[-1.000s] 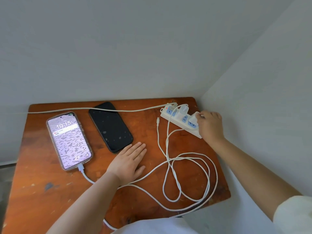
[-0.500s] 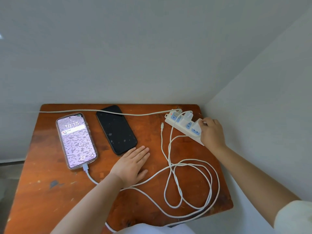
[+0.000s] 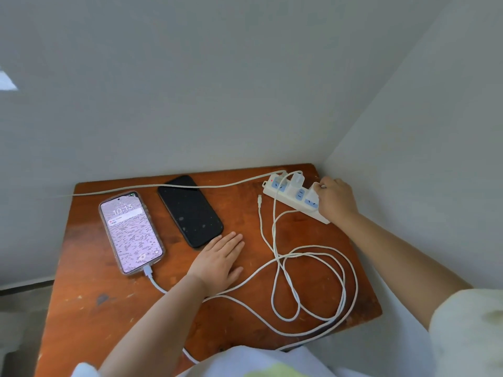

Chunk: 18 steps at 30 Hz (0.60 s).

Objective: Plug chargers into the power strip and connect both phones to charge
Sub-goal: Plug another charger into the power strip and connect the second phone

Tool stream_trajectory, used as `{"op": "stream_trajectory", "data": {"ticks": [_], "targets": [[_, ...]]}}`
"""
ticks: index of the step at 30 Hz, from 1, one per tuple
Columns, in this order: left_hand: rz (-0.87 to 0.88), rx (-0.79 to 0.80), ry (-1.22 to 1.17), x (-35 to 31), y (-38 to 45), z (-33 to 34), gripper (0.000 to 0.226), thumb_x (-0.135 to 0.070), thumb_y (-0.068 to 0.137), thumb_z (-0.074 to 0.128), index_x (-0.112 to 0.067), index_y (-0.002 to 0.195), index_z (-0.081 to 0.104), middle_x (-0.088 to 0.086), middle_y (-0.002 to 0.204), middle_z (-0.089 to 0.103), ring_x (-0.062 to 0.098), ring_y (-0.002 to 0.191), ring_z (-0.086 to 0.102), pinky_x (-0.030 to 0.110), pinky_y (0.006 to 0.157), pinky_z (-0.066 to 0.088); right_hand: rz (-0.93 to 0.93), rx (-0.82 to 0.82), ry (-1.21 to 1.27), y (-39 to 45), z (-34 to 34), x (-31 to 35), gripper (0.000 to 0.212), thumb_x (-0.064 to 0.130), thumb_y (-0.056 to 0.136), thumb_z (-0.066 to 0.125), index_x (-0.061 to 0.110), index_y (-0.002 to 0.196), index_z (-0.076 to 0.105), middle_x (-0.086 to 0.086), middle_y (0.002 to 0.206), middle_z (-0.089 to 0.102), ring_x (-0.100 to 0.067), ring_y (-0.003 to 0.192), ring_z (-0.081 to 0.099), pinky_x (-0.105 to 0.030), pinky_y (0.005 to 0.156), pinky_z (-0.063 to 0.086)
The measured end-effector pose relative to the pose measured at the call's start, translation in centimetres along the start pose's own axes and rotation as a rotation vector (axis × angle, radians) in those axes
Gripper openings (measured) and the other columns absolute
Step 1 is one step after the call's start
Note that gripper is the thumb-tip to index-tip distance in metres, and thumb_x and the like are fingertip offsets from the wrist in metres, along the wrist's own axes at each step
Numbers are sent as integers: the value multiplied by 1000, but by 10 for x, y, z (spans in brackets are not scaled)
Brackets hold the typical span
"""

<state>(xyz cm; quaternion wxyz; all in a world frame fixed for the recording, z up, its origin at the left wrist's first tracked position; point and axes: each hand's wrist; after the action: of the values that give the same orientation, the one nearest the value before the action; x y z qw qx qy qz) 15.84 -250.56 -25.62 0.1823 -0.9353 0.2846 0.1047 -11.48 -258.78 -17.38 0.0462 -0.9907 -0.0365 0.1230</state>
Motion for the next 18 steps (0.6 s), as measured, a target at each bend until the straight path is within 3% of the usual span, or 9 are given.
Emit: {"op": "stream_trajectory", "data": {"ticks": [5, 11, 13, 16, 17, 18], "targets": [[27, 52, 42, -3, 0, -12, 58, -42, 96, 30, -21, 145, 7, -2, 156, 4, 15, 143, -3, 31, 113, -6, 36, -2, 11, -2, 0, 3, 47, 16, 82, 63, 8, 123, 44, -11, 123, 49, -25, 110, 47, -31, 86, 45], [71, 33, 57, 5, -11, -35, 51, -31, 97, 34, -22, 144, 15, -2, 155, 13, 16, 143, 4, 31, 114, 3, 100, 133, 13, 1, -31, 8, 30, 16, 91, 45, 12, 120, 52, -11, 123, 50, -27, 111, 48, -38, 95, 38], [71, -2, 91, 16, -14, -45, 50, -26, 96, 34, -22, 143, 17, -1, 155, 15, 16, 143, 5, 31, 114, 4, 169, 3, 53, -4, -44, 21, 24, 11, 88, 46, 10, 107, 61, -12, 112, 59, -29, 105, 53, -42, 98, 35], [10, 16, 227, 41, -13, -62, 57, -12, 93, 38, -21, 144, 14, 0, 156, 12, 17, 143, 1, 33, 115, 5, -2, -464, 332, -25, -50, 58, 13, -6, 70, 67, -3, 82, 68, -21, 77, 69, -36, 73, 63, -42, 68, 51], [-15, 40, 298, 49, -13, -67, 61, -7, 92, 41, -20, 144, 12, 1, 156, 9, 18, 143, 0, 34, 115, 6, -136, -508, 399, -34, -49, 74, 13, -8, 67, 69, -4, 79, 68, -20, 71, 69, -35, 66, 64, -41, 60, 52], [-31, 72, 367, 55, -12, -72, 66, -4, 90, 43, -19, 144, 9, 2, 156, 6, 19, 143, -2, 35, 115, 6, -236, -436, 456, -40, -44, 91, 12, -5, 72, 66, -3, 84, 68, -20, 74, 69, -34, 70, 65, -42, 61, 54]]}}
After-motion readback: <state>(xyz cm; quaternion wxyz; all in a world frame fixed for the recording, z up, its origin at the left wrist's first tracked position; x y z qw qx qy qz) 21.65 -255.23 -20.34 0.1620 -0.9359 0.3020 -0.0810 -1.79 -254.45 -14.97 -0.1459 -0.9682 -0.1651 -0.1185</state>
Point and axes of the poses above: each hand's wrist, its own y-axis towards the middle knuckle, its own z-axis out of the palm, x = y × z
